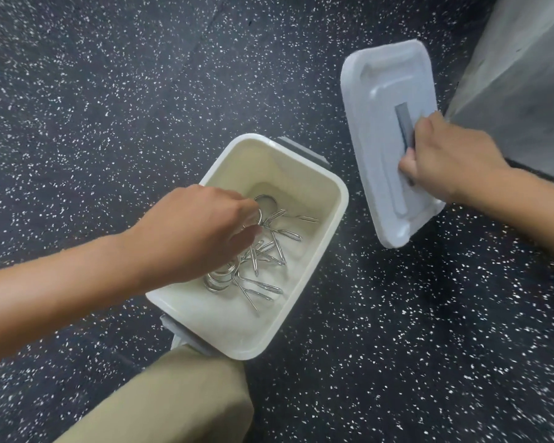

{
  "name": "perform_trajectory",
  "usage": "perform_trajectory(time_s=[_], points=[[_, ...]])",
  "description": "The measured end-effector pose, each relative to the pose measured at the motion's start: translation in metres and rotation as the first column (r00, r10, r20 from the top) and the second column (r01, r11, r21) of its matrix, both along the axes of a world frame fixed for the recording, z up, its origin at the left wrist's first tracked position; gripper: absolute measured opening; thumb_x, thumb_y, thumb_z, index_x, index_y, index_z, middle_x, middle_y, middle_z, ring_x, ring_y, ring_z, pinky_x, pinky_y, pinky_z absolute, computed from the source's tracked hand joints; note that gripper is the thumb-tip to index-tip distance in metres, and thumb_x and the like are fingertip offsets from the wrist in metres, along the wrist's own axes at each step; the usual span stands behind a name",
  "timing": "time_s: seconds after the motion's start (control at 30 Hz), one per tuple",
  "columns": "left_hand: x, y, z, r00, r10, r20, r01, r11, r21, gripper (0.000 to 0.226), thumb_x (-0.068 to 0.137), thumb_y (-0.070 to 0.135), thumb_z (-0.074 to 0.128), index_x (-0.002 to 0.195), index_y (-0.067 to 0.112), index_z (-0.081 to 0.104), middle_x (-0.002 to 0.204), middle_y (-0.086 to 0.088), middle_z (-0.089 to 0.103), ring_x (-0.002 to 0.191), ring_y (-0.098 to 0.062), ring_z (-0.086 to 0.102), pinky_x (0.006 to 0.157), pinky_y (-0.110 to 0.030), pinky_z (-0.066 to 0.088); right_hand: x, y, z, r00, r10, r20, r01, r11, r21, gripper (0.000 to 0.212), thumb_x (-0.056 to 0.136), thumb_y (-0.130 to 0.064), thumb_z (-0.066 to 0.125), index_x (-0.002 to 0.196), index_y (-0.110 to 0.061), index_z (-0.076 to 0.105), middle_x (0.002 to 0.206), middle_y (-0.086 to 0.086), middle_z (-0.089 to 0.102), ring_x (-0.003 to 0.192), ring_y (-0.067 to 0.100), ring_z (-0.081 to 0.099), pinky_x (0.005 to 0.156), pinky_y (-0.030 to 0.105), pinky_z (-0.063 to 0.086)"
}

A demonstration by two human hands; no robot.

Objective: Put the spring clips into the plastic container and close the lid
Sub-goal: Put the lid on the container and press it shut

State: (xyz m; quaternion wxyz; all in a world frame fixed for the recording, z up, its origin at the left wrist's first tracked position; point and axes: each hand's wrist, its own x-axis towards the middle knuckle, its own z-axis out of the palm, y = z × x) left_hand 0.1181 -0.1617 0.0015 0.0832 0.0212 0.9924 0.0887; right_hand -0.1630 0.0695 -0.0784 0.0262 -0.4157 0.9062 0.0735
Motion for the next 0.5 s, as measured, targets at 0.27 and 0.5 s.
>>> perform_trajectory(time_s=[0.27,0.5], points=[[0.016,-0.024,0.003,0.979,0.190,-0.078,-0.192,0.981,-0.027,0.042,0.096,0.047,0.036,0.070,0.017,0.048,0.060,0.001,0.052,0.054,-0.032,0.051,0.049,-0.037,0.048,0.066,0.008,0.063,0.910,0.385,-0.150,-0.377,0.923,0.082,0.031,0.089,-0.033,0.033,0.087,-0.005,0.045,0.081,0.019,0.045,0.061,0.035,0.051,0.051,0.040,0.031],[0.029,-0.063,0.018,0.915,0.375,-0.146,-0.381,0.925,-0.012,0.047,0.101,0.048,0.035,0.064,0.018,0.038,0.052,0.004,0.044,0.053,-0.032,0.048,0.052,-0.039,0.045,0.124,-0.028,0.074,0.806,0.579,-0.122,-0.544,0.806,0.231,0.022,0.099,-0.023,0.036,0.086,-0.009,0.046,0.074,0.010,0.031,0.057,0.022,0.031,0.052,0.037,0.022]])
